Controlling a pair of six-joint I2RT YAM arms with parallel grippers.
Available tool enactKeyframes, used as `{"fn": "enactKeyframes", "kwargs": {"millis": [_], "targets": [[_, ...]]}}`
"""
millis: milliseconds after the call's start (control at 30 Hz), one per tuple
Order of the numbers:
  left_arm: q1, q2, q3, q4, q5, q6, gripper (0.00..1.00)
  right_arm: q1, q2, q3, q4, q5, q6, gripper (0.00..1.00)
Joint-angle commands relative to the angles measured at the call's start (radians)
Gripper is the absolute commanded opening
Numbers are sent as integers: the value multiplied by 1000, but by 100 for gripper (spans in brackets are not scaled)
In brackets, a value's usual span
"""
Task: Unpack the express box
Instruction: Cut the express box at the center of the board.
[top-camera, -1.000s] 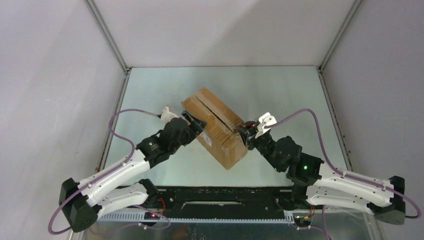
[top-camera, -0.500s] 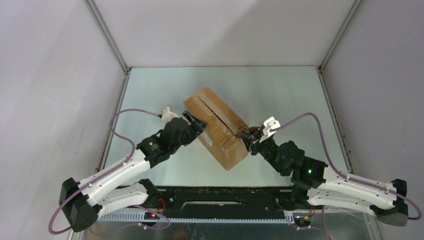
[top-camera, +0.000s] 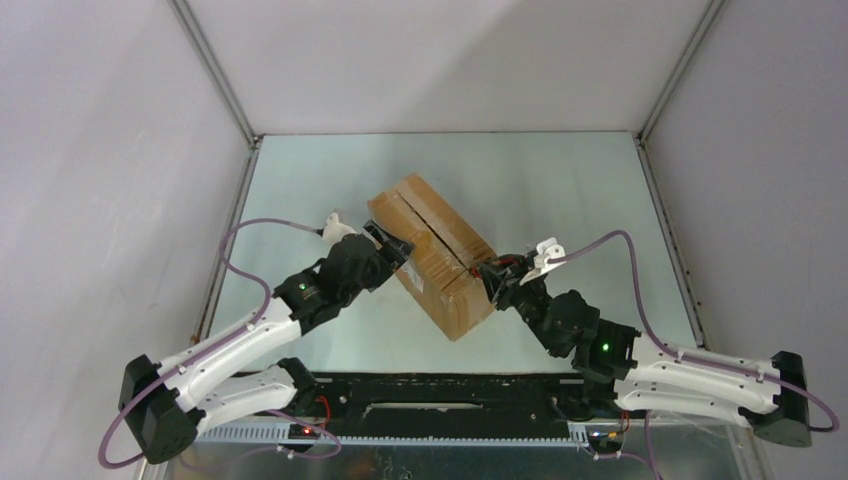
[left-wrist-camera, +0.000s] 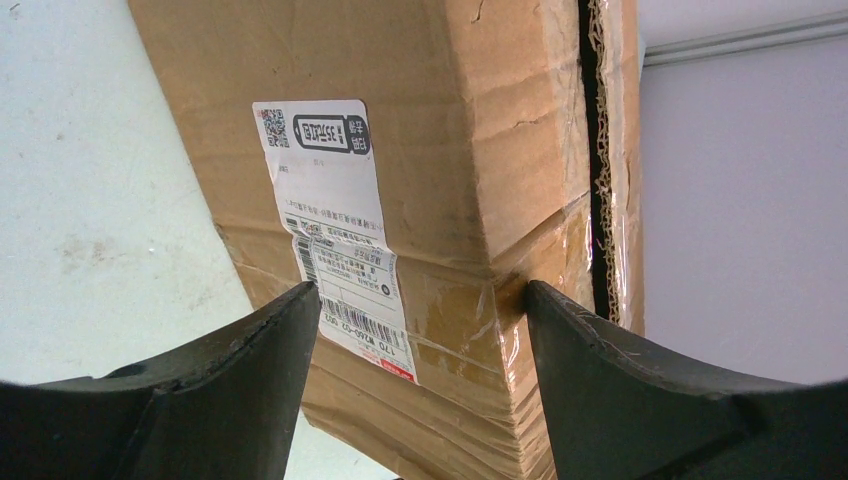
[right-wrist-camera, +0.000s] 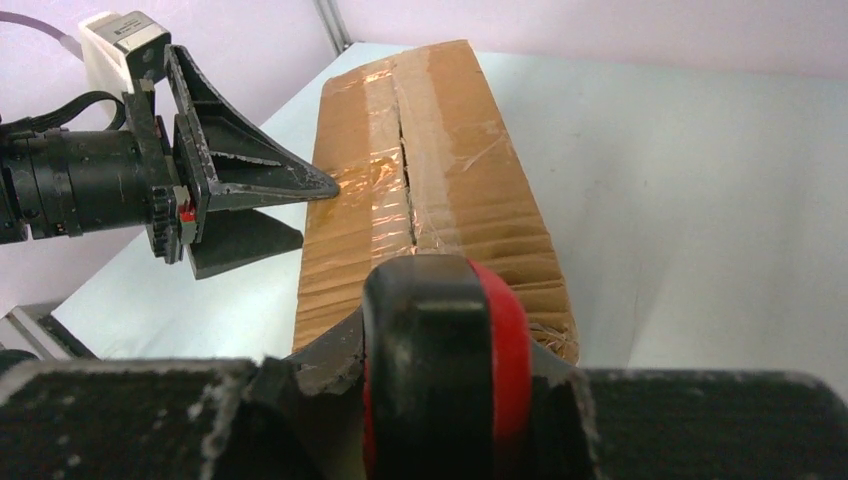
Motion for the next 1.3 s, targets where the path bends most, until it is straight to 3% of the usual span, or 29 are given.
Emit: {"fn": "enactKeyframes", "kwargs": {"millis": [0, 333, 433, 733, 900, 1033, 1267], "targets": [[6, 51, -43, -234, -4, 52, 79, 33, 57, -83, -249, -44, 69, 0], [81, 56, -107, -208, 42, 15, 79, 70, -176, 31, -468, 37, 44, 0], [90, 58, -111, -203, 45, 10, 79, 73, -129, 16, -483, 26, 93, 0], [91, 81, -112, -183, 68, -6, 79, 174, 168, -92, -270, 24, 262, 0], [92, 96, -98, -186, 69, -2, 79, 223, 254, -97, -285, 77, 353, 0], [91, 107, -82, -193, 44, 28, 79, 227, 139, -72, -326, 101, 325, 0], [94, 162, -20, -226, -15, 113, 79, 225, -68, 125, -284, 98, 74, 0]]}}
